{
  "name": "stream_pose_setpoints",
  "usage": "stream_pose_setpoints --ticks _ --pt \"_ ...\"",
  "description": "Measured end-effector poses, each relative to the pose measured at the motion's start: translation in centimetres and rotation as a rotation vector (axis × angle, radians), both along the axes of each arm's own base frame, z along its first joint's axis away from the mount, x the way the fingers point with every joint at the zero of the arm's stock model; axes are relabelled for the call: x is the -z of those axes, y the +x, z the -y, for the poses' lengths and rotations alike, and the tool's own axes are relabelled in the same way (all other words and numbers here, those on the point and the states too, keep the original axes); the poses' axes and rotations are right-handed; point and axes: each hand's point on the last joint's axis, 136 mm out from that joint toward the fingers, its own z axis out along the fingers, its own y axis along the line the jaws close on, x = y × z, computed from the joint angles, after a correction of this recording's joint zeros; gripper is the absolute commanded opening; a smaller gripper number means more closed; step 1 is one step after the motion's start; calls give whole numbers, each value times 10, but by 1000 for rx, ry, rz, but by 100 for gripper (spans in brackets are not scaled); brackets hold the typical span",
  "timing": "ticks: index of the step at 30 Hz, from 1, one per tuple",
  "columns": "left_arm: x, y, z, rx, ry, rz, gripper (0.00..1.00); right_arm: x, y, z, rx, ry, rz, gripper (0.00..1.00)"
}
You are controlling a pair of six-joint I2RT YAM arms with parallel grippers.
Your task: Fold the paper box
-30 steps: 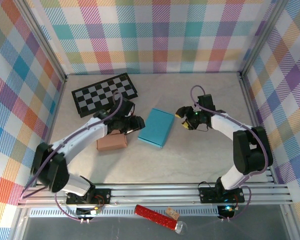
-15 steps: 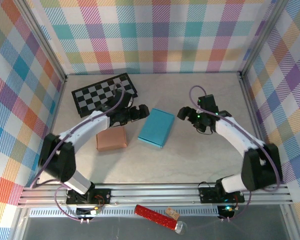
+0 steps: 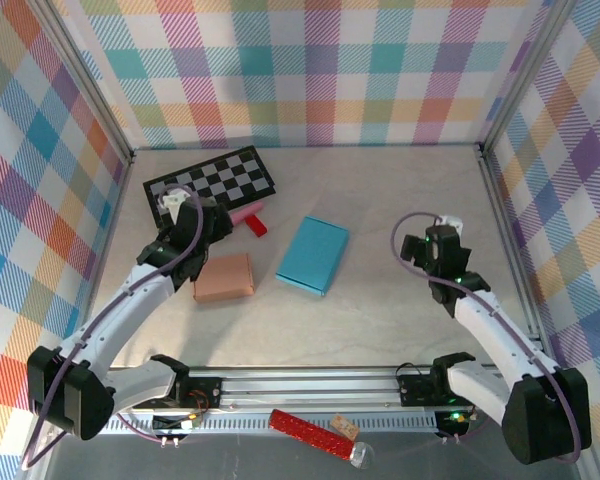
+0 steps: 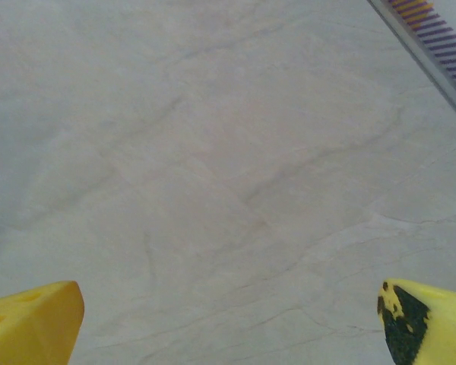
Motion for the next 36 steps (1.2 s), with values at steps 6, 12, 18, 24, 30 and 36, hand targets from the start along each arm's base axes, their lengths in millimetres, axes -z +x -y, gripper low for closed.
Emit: stream_pose_setpoints --ticks 6,12,18,24,30,36 --pt "36 -18 -30 -15 170 -49 100 31 7 1 -59 -76 10 99" --pt "48 -17 -50 -47 204 -48 100 40 30 3 -81 -68 55 99" --pt "61 -8 -53 -24 190 -31 100 48 53 0 -131 -36 95 99" --pt "70 -3 -51 7 172 -21 100 48 73 8 -148 -13 167 99" --pt "68 -5 -56 3 149 7 100 54 78 10 -156 1 202 99" --pt "79 -3 -51 46 133 18 100 51 78 11 -151 0 220 99"
